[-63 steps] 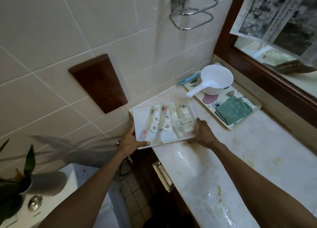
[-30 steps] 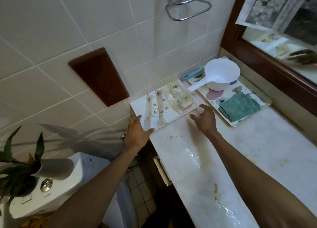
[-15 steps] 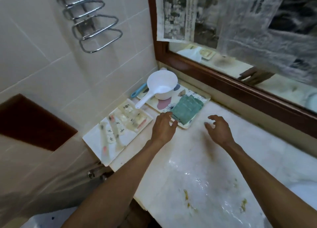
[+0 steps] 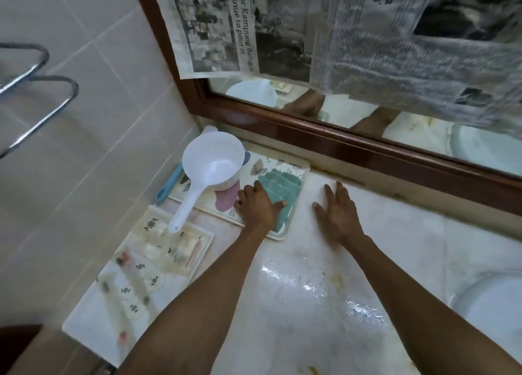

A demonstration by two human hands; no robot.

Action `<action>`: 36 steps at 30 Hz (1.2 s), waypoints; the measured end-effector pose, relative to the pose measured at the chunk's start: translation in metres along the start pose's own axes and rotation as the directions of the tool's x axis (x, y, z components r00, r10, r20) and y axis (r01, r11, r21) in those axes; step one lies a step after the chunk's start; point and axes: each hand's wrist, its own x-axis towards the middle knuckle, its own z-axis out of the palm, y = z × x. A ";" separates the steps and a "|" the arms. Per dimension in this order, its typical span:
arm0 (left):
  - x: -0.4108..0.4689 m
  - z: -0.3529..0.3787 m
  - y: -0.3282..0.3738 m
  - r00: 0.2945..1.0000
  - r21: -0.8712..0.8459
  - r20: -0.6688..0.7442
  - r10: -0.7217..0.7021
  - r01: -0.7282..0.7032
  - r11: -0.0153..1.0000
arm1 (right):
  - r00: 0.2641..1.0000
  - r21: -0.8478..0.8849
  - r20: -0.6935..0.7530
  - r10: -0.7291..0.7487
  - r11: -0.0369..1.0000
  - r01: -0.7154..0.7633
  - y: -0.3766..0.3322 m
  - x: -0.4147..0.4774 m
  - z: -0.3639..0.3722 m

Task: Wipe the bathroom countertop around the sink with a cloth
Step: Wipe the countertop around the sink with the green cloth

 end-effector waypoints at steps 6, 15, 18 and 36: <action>0.012 -0.002 0.008 0.996 -0.180 0.034 0.077 -0.070 0.981 | 0.999 -0.088 0.033 0.022 0.996 -0.019 -0.005 0.007 0.020; 0.001 -0.022 0.038 0.987 -0.539 -0.048 0.156 -0.157 0.827 | 0.997 -0.019 0.067 -0.024 0.999 0.025 0.015 0.001 0.009; -0.017 -0.020 0.062 0.973 -0.647 -0.057 0.221 -0.205 0.734 | 1.000 0.010 -0.014 0.005 1.000 -0.004 0.054 -0.018 -0.015; -0.035 0.112 0.097 0.832 0.284 0.091 0.548 -0.549 0.786 | 0.958 -0.044 -0.236 0.162 0.983 -0.177 0.200 -0.075 -0.019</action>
